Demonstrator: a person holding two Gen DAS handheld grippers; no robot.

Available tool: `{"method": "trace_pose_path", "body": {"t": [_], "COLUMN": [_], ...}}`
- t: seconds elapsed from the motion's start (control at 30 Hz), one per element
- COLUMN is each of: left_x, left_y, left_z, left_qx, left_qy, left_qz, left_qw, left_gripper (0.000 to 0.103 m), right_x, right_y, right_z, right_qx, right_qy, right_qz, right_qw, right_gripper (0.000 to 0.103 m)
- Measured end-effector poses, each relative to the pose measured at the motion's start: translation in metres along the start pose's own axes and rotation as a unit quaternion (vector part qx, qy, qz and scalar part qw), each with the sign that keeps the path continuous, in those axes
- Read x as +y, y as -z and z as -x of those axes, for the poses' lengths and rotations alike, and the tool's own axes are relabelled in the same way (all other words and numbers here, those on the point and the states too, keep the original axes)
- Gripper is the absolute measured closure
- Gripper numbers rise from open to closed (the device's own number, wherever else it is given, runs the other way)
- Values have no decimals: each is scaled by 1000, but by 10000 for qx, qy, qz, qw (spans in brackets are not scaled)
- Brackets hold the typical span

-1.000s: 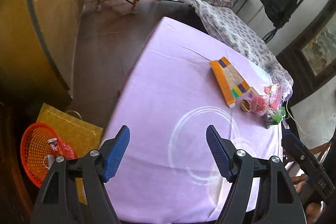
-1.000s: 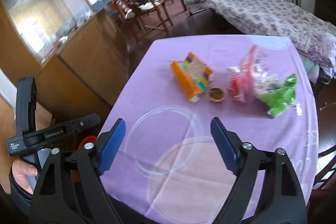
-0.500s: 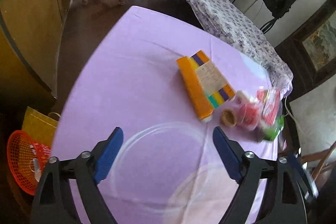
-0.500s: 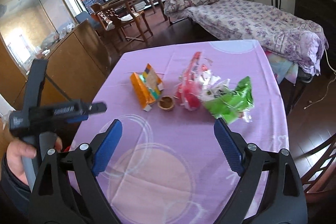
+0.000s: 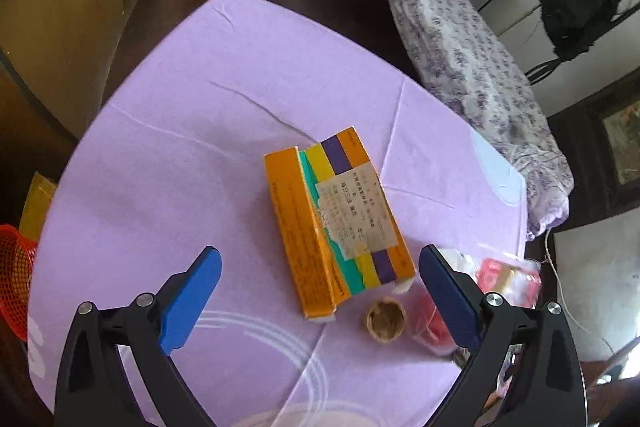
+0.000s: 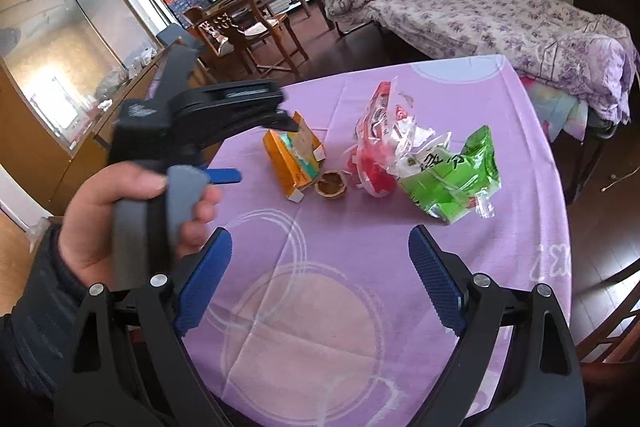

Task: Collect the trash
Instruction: 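Close the left gripper on the orange medicine box and lift it, then grasp the pink plastic packet with the right gripper while the left gripper holds the box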

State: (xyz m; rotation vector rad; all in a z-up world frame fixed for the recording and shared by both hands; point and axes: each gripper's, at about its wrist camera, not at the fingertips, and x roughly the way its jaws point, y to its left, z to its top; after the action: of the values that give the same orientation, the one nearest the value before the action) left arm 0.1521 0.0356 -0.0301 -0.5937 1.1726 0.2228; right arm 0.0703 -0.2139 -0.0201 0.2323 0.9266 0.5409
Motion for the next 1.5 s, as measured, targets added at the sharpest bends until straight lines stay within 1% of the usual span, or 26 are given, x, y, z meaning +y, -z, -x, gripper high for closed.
{"method": "trace_pose_path", "body": {"t": [0.1, 0.17, 0.23, 0.33, 0.37, 0.47, 0.53, 0.6, 0.73, 0.8, 0.97, 1.03, 1.13, 1.2, 1.27, 1.4, 1.5], "left_x": [-7, -11, -19, -28, -30, -37, -39, -40, -37, -32, -13, -1, 14, 24, 33, 48, 49], "left_y": [-5, -5, -7, -6, -5, 0, 3, 6, 11, 13, 25, 32, 40, 45, 49, 56, 56], "left_z": [-12, -17, -24, -33, -35, -37, -38, -37, -33, -29, -11, -2, 11, 19, 24, 29, 27], "left_qx": [103, 124, 132, 165, 136, 0, -6, -36, -46, -12, -57, -139, -303, -403, -464, -468, -436], "left_qy": [-116, -157, -350, -493, -483, -579, -554, -505, -366, -314, -83, -22, 57, 85, 104, 205, 239], "left_qz": [162, 164, 73, -87, -162, -450, -597, -729, -931, -1012, -1068, -1111, -1098, -1074, -1054, -999, -1023], "left_qw": [9997, 9997, 9993, 9986, 9986, 9973, 9967, 9961, 9950, 9944, 9942, 9937, 9935, 9934, 9933, 9937, 9935], "left_gripper": [6, 6, 6, 6, 6, 13, 27, 29, 37, 40, 41, 41, 41, 41, 41, 41, 41], "right_x": [3, 4, 3, -1, -3, -6, -8, -11, -13, -18, -41, -54, -71, -77, -83, -99, -101], "right_y": [1, 1, 1, 1, 1, 0, 0, -2, -2, -3, -6, -7, -8, -9, -11, -15, -20], "right_z": [2, 4, 5, 8, 11, 13, 12, 12, 14, 14, 12, 9, 2, -2, -3, 0, -5], "right_qx": [0, -30, -41, -59, -107, -170, -153, -140, -237, -251, -327, -321, -239, -225, -329, -651, -722], "right_qy": [-96, -118, -138, -228, -280, -237, -260, -342, -236, -154, 419, 686, 900, 953, 1066, 1132, 1447], "right_qz": [1, 31, -11, -116, -152, -203, -288, -394, -386, -428, -532, -631, -854, -976, -1125, -1506, -1437], "right_qw": [10000, 9999, 9999, 9997, 9994, 9994, 9991, 9985, 9987, 9986, 9972, 9951, 9920, 9904, 9874, 9799, 9763], "right_gripper": [16, 15, 15, 15, 15, 14, 14, 14, 14, 14, 14, 14, 14, 14, 14, 14, 14]}}
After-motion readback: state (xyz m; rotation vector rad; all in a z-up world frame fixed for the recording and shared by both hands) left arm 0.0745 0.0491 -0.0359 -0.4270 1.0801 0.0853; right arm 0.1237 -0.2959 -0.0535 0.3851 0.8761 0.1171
